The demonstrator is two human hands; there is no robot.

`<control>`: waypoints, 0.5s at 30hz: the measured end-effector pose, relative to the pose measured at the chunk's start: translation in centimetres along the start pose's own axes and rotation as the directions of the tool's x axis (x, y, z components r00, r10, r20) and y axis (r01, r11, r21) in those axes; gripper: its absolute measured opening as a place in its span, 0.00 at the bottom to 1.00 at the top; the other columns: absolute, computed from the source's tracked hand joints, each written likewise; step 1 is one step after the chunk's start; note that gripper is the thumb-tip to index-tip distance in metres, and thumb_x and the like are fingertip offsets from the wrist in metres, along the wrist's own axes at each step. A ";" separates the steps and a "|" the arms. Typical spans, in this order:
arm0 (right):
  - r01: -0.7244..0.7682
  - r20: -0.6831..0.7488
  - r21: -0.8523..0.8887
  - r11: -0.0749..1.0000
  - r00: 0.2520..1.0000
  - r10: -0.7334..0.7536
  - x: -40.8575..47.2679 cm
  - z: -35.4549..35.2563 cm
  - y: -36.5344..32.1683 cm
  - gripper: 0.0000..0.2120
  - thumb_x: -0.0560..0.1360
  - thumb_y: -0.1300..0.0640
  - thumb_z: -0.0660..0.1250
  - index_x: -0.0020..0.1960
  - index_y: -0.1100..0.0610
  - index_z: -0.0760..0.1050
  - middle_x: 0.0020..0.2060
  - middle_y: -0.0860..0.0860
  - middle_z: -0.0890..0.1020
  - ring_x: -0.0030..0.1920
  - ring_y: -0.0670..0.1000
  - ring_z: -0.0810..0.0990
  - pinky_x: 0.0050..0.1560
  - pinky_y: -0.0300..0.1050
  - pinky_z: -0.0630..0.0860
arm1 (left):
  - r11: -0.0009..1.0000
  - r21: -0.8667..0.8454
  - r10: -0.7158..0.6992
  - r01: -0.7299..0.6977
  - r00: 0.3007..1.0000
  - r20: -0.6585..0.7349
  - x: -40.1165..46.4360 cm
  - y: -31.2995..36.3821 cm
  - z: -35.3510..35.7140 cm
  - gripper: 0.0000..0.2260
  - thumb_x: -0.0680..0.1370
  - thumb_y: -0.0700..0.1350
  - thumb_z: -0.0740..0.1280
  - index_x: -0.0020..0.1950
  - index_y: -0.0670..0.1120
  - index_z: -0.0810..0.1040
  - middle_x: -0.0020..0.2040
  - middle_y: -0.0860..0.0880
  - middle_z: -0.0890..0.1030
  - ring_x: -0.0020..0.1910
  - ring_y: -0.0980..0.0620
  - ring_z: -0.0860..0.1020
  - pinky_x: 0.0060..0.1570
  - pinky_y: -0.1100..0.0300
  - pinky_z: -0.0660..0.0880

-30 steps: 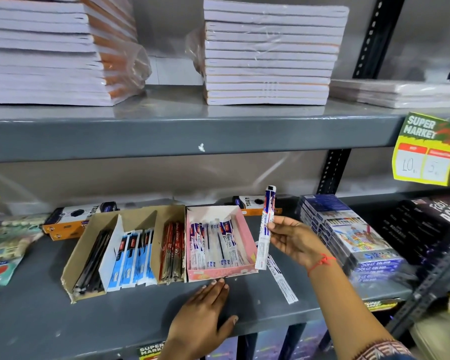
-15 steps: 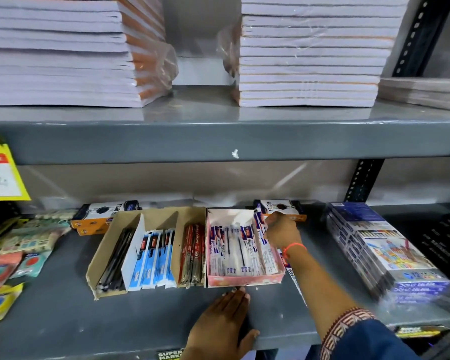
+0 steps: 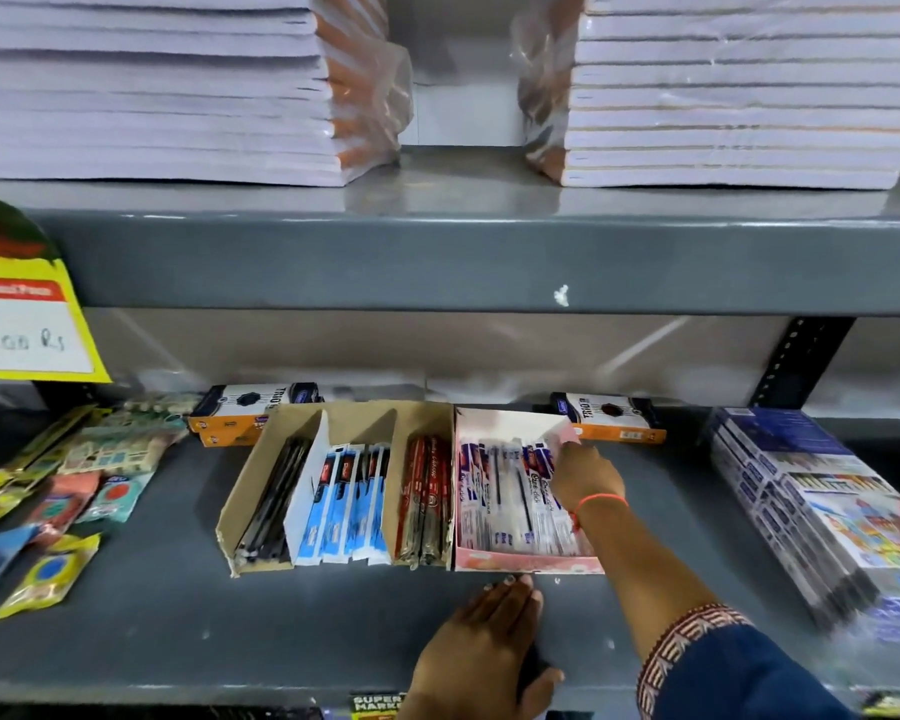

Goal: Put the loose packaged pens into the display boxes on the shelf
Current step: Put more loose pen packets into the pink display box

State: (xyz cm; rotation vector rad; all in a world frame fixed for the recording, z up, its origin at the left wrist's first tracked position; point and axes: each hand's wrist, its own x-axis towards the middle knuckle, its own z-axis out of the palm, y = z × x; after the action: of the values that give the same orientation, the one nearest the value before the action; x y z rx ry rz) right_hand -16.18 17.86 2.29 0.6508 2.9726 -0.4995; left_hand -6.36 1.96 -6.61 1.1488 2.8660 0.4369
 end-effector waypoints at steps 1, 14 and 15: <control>0.006 -0.004 -0.009 1.000 1.000 -0.006 -0.1 -0.1 0.0 0.16 0.76 0.68 0.54 0.60 0.65 0.73 0.57 0.61 0.80 0.58 0.60 0.79 0.56 0.51 0.76 | 1.000 0.009 -0.002 0.002 1.000 -0.006 0.0 -0.1 0.2 0.32 0.79 0.61 0.44 0.57 0.46 0.82 0.58 0.48 0.81 0.55 0.53 0.80 0.53 0.62 0.74; -0.183 -0.063 0.209 0.961 0.978 0.199 -3.1 -1.5 7.5 0.18 0.75 0.61 0.59 0.63 0.63 0.70 0.60 0.63 0.78 0.60 0.64 0.77 0.58 0.53 0.74 | 0.986 0.165 0.006 -0.009 1.000 0.018 -0.1 0.6 -0.6 0.37 0.74 0.65 0.37 0.77 0.47 0.54 0.76 0.53 0.51 0.74 0.53 0.53 0.68 0.64 0.42; -0.204 -0.001 0.182 0.962 0.978 0.208 -3.6 -1.1 8.2 0.17 0.75 0.60 0.60 0.63 0.63 0.71 0.61 0.63 0.78 0.61 0.63 0.77 0.59 0.53 0.74 | 0.987 0.161 -0.008 0.003 0.999 0.034 -0.1 0.6 -0.8 0.36 0.76 0.65 0.37 0.75 0.46 0.61 0.74 0.55 0.54 0.73 0.53 0.60 0.68 0.63 0.48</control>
State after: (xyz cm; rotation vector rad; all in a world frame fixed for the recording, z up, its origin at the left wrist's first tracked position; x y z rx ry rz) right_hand -9.53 23.83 1.31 0.9739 2.8533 -0.7547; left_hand -5.97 2.05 -5.65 1.1575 2.9187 0.1851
